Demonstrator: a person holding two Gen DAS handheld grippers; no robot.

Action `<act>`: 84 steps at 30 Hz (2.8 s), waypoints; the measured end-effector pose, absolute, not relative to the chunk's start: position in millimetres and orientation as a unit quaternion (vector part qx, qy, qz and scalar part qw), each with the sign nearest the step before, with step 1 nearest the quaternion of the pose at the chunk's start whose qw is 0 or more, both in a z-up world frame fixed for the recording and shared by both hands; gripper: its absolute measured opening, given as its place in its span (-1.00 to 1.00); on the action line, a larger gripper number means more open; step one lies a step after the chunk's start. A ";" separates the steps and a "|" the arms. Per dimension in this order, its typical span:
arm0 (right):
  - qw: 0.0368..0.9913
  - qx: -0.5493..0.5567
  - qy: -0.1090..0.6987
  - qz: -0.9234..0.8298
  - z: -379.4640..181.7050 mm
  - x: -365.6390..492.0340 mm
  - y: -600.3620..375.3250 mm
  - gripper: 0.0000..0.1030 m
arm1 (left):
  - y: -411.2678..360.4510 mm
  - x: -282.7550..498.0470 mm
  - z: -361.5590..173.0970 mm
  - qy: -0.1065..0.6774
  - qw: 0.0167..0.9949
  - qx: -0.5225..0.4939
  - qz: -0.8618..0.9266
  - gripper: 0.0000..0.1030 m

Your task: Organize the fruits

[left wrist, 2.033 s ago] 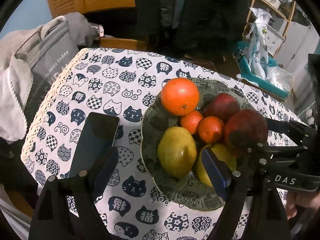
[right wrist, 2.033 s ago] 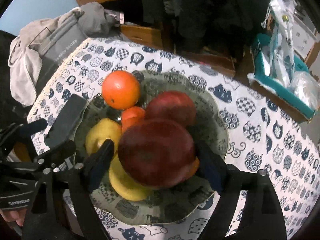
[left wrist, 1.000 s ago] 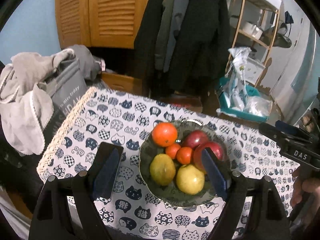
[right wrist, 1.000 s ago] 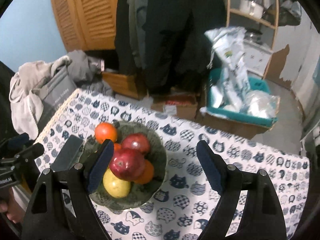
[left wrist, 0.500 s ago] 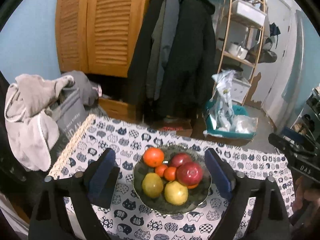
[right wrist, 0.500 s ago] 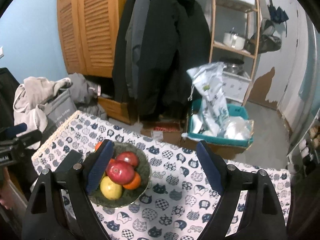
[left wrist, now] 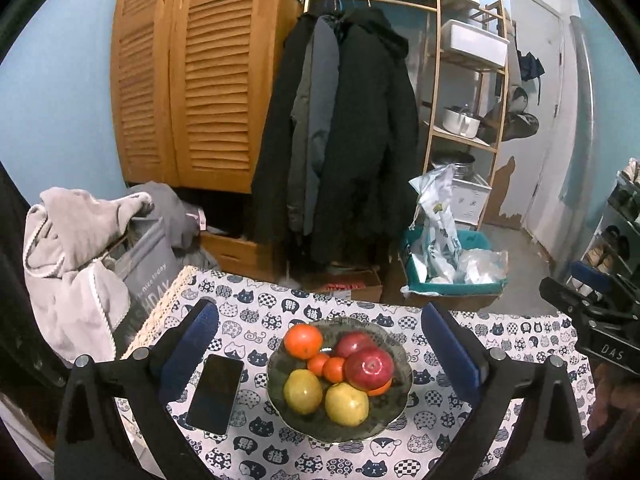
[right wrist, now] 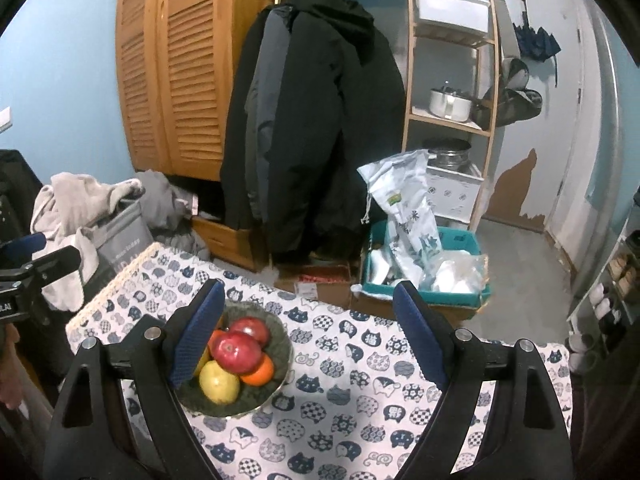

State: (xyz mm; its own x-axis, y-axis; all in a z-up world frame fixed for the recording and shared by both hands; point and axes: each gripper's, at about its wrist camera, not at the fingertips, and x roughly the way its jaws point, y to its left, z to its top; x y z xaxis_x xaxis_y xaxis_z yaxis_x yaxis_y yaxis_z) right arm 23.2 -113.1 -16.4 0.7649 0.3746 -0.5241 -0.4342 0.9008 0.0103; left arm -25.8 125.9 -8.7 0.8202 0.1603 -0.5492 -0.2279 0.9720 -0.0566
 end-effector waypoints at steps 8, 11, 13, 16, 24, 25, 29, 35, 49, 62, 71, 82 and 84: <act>0.945 -0.051 0.250 0.205 -9.2 18.5 -124.2 0.65 | 118.6 -27.2 -5.9 0.277 0.954 -0.054 0.105 0.99; 0.946 -0.053 0.248 0.202 -8.8 18.0 -126.5 0.65 | 115.1 -26.9 -4.9 0.273 0.955 -0.051 0.105 0.99; 0.947 -0.051 0.246 0.201 -9.3 17.8 -127.9 0.65 | 114.3 -26.4 -4.6 0.270 0.956 -0.049 0.103 0.99; 0.946 -0.050 0.250 0.200 -12.4 19.5 -129.1 0.65 | 110.4 -26.8 -3.6 0.265 0.958 -0.040 0.104 0.99; 0.950 -0.040 0.245 0.189 -11.5 20.5 -136.4 0.65 | 105.9 -28.9 1.1 0.250 0.962 -0.038 0.102 0.99; 0.951 -0.039 0.244 0.187 -11.3 20.4 -137.2 0.65 | 106.1 -28.9 1.7 0.249 0.963 -0.038 0.101 0.99; 0.952 -0.035 0.241 0.184 -10.7 19.7 -138.9 0.65 | 106.1 -30.5 2.0 0.248 0.963 -0.040 0.099 0.99; 0.952 -0.036 0.242 0.185 -10.8 19.7 -138.9 0.65 | 105.6 -30.1 3.0 0.243 0.964 -0.044 0.100 0.99; 0.952 -0.037 0.243 0.185 -9.5 19.4 -139.5 0.65 | 102.3 -31.8 3.5 0.244 0.964 -0.049 0.094 0.99; 0.951 -0.038 0.243 0.186 -8.6 18.9 -139.4 0.65 | 97.6 -32.1 5.1 0.250 0.962 -0.048 0.097 0.99; 0.951 -0.039 0.243 0.186 -8.6 18.8 -138.8 0.65 | 101.3 -36.6 11.2 0.236 0.965 -0.050 0.105 0.99; 0.951 -0.042 0.243 0.186 -8.9 18.5 -138.0 0.65 | 104.9 -32.7 8.8 0.255 0.957 -0.062 0.120 0.99; 0.951 -0.042 0.243 0.187 -8.8 18.3 -138.0 0.65 | 103.5 -33.0 8.6 0.255 0.957 -0.059 0.122 0.99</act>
State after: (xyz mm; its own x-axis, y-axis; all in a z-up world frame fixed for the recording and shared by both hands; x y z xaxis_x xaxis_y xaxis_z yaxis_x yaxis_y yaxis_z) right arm 18.3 -138.0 -8.8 0.8118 0.3355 -0.4779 -0.3760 0.9266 0.0117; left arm -33.0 103.5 8.6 0.8400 0.2033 -0.5030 -0.2630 0.9635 -0.0499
